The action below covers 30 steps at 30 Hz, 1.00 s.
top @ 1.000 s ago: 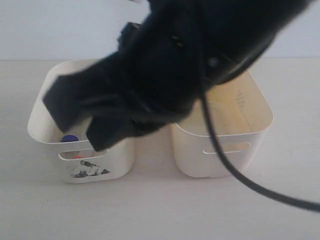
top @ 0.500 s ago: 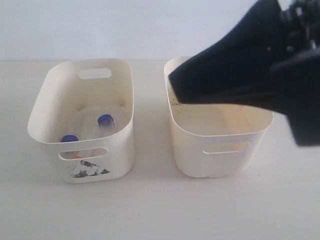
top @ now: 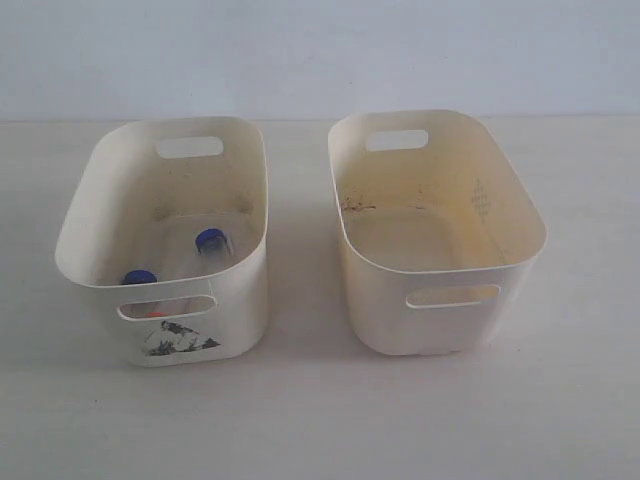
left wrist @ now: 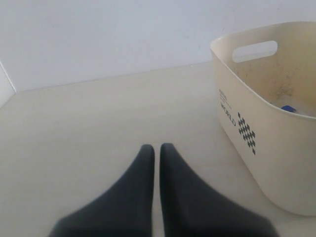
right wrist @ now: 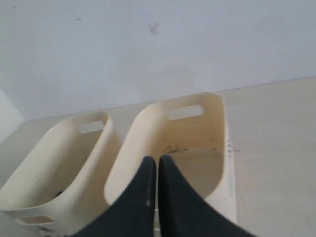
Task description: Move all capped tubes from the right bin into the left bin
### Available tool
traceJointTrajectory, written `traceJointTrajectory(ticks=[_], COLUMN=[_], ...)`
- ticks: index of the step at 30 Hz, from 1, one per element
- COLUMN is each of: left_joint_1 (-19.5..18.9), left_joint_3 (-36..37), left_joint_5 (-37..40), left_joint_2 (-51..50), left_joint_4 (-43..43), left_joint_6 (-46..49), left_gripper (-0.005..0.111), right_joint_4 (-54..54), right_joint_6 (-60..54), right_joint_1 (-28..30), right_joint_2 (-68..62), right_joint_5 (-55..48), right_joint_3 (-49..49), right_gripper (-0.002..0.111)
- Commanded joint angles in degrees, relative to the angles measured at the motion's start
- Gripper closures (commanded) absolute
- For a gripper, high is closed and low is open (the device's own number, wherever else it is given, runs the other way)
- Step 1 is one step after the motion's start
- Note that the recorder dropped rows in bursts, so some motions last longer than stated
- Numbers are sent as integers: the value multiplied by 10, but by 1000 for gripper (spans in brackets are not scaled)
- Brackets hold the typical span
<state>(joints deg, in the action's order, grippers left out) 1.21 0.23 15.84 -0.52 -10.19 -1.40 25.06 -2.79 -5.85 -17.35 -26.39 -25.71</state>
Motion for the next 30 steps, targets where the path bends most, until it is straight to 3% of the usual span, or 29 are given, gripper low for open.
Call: traceJointTrajectory(ticks=[1,7,10,16,24,30], left_joint_1=[-1,-1,-1,-1,-1,-1], left_joint_3=[-2,-2,-2,-2,-2,-2], left_joint_5=[-8,-8,-8,-8,-10,-10], left_joint_2=[1,1,1,1,1,1], left_joint_4=[1,1,1,1,1,1], left_joint_6=[-7,-7,-7,-7,-7,-7], left_gripper=[102,102,102,102,102,102], right_joint_4=[2,2,-37,-60,-70,-229], right_joint_6=[-7,-3,-81,-129,-37,158], right_joint_1=[41,42,47,47,47,47], right_joint_2=[108,173,173,173,173,173], right_joint_5=[106,267,227,188,52,42], right_joint_3=[134,257,257,257,257,257], right_gripper=[107,107,107,107,107,107])
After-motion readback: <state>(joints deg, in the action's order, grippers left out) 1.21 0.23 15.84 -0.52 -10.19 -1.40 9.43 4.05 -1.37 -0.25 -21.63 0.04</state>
